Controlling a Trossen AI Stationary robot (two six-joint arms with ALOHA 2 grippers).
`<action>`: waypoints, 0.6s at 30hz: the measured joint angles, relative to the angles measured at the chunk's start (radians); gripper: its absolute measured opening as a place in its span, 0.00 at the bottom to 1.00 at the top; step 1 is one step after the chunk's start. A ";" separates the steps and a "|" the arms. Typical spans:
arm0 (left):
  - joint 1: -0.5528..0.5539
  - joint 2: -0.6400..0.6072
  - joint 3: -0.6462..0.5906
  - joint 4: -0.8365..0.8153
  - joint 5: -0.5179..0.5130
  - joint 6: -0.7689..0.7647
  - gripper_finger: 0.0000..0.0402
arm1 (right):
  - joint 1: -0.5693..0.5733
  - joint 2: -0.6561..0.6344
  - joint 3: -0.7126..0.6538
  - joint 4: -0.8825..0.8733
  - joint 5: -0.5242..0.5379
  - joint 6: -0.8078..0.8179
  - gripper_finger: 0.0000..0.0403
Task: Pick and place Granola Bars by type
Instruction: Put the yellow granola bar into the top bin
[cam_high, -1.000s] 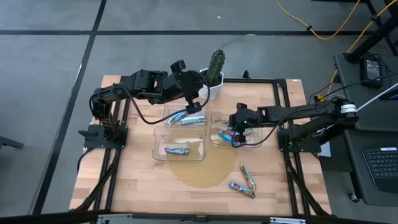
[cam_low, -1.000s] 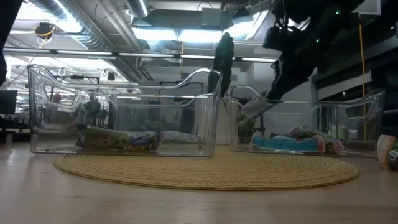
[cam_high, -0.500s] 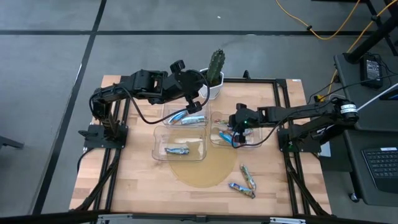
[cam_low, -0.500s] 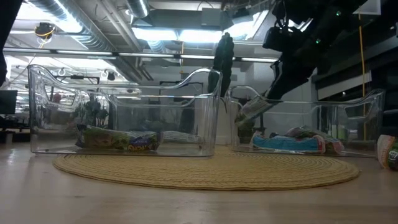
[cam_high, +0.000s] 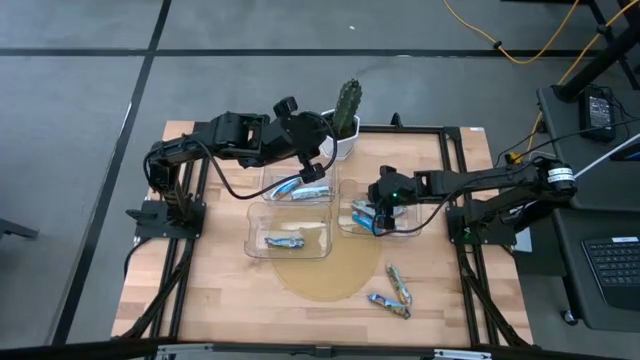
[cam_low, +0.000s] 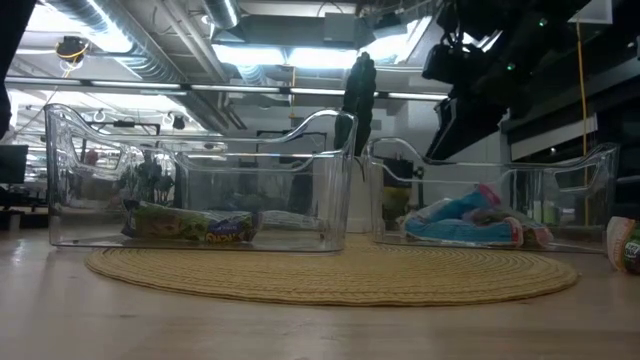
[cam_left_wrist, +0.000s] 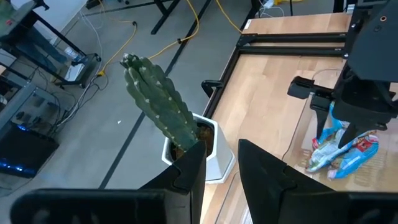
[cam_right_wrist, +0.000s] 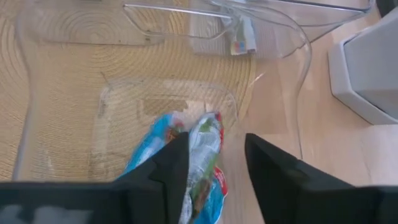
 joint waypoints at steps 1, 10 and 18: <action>0.000 0.000 0.000 0.000 0.000 0.000 0.21 | 0.000 0.000 0.000 0.000 0.000 0.001 0.43; -0.003 0.000 0.000 0.000 0.001 0.002 0.22 | 0.046 0.000 0.141 -0.196 0.001 0.000 0.48; -0.003 0.000 0.000 0.000 0.002 0.029 0.21 | 0.146 -0.001 0.386 -0.595 -0.002 0.036 0.43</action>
